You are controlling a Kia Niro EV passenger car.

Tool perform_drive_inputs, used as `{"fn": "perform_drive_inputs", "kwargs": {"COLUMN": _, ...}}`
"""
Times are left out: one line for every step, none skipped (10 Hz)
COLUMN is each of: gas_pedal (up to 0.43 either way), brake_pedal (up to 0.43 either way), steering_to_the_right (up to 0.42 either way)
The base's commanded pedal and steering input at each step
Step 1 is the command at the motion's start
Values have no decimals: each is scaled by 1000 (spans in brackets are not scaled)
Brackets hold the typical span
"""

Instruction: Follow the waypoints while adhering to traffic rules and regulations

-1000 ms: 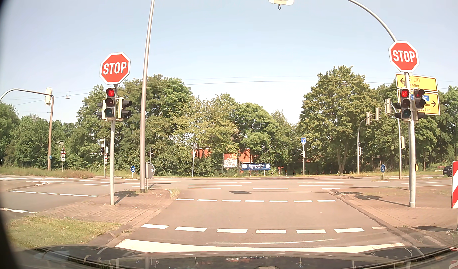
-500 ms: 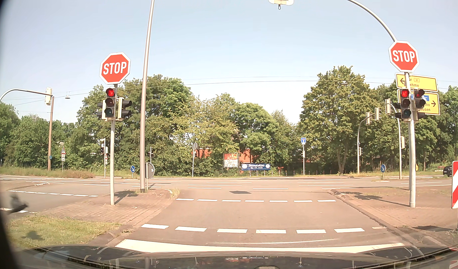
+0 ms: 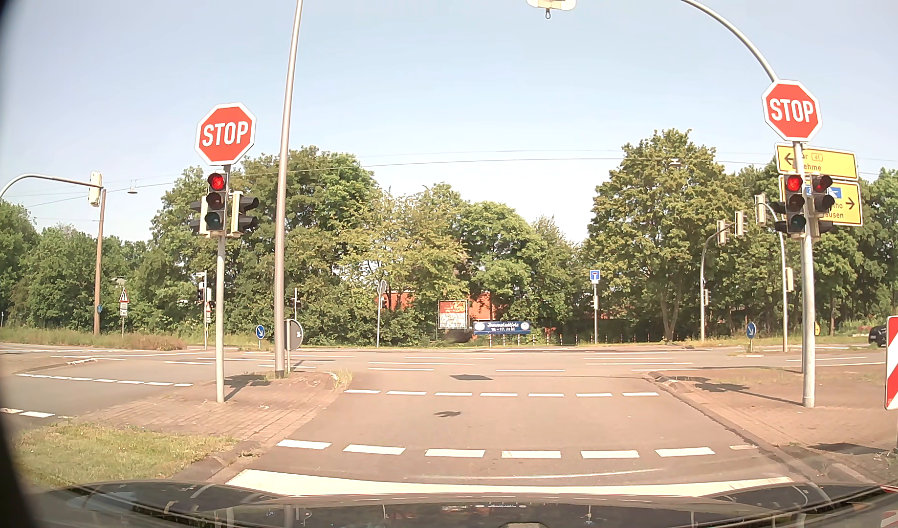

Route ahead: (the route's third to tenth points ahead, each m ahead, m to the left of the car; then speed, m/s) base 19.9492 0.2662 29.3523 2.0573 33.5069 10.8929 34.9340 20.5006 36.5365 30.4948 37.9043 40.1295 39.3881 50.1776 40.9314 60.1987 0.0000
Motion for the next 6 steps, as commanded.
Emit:
{"fn": "perform_drive_inputs", "kwargs": {"gas_pedal": 0, "brake_pedal": 256, "steering_to_the_right": 1}}
{"fn": "perform_drive_inputs", "kwargs": {"gas_pedal": 0, "brake_pedal": 256, "steering_to_the_right": 1}}
{"fn": "perform_drive_inputs", "kwargs": {"gas_pedal": 0, "brake_pedal": 256, "steering_to_the_right": 1}}
{"fn": "perform_drive_inputs", "kwargs": {"gas_pedal": 0, "brake_pedal": 256, "steering_to_the_right": 1}}
{"fn": "perform_drive_inputs", "kwargs": {"gas_pedal": 0, "brake_pedal": 262, "steering_to_the_right": 1}}
{"fn": "perform_drive_inputs", "kwargs": {"gas_pedal": 0, "brake_pedal": 256, "steering_to_the_right": 1}}
